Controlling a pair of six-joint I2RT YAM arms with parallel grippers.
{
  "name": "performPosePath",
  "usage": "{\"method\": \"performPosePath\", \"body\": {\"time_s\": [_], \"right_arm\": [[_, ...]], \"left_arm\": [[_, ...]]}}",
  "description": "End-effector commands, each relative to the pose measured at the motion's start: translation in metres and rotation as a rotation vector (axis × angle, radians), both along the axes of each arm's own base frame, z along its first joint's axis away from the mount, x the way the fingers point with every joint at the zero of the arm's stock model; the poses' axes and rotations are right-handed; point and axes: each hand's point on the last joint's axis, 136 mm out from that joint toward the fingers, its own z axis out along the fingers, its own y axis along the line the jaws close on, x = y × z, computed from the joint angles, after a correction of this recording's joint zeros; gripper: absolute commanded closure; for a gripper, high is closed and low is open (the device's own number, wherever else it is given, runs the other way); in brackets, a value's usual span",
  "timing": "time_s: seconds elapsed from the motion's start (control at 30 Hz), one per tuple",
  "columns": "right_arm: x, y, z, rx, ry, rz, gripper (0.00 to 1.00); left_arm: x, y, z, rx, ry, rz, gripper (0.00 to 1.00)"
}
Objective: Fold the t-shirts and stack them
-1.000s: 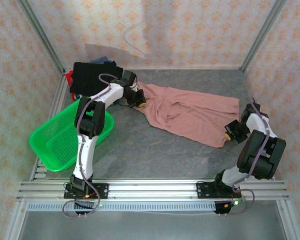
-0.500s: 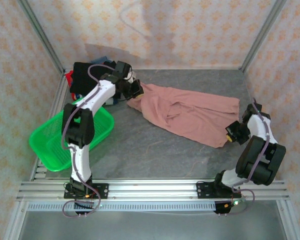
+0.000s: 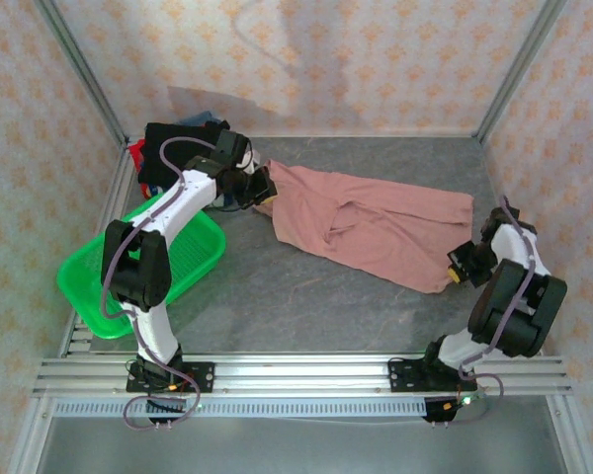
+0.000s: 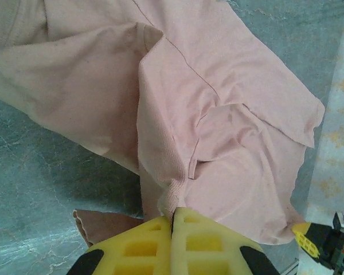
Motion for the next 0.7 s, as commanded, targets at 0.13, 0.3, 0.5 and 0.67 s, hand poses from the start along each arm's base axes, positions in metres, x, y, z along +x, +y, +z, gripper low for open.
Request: {"method": "performPosePath", "body": {"time_s": [0.13,0.3,0.5,0.67], "right_arm": [[0.052,-0.016,-0.001,0.045,-0.054,0.015,0.90],[0.079,-0.025,0.005,0.057,-0.085,0.053,0.68],[0.060,-0.031,0.038,-0.040,-0.094,0.071,0.53],[0.029,-0.008,0.038,0.029,-0.095,-0.020,0.54]], "left_arm": [[0.002,-0.004,0.021,-0.013,-0.051,-0.012,1.00],[0.004,-0.005,0.017,-0.008,-0.042,-0.022,1.00],[0.002,-0.004,0.014,0.002,-0.038,-0.023,1.00],[0.003,-0.003,0.012,0.008,-0.038,-0.015,1.00]]}}
